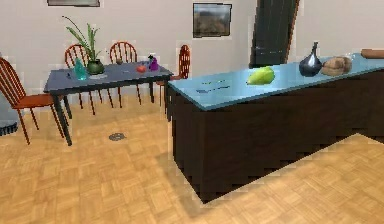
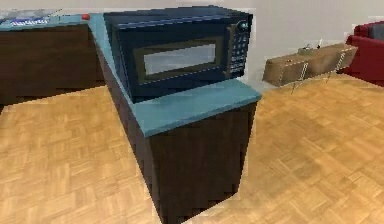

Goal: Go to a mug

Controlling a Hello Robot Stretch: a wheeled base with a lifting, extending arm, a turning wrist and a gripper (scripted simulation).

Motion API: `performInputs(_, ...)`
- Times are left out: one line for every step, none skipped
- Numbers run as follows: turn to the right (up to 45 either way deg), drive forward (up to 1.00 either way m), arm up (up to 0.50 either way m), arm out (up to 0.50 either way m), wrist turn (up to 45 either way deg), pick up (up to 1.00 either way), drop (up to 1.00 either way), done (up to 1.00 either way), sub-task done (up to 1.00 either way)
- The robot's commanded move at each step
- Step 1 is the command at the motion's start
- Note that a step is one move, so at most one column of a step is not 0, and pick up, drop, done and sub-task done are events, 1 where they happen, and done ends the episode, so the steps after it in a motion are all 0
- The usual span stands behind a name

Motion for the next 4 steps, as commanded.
performInputs(6.0,0.00,0.00,0.00,0.0,0.00,0.00,0.00,0.00)
performInputs(0.0,0.40,0.00,0.00,0.0,0.00,0.00,0.00,0.00)
performInputs(45.0,0.00,0.00,0.00,0.0,0.00,0.00,0.00,0.00)
performInputs(6.0,0.00,0.00,0.00,0.0,0.00,0.00,0.00,0.00)
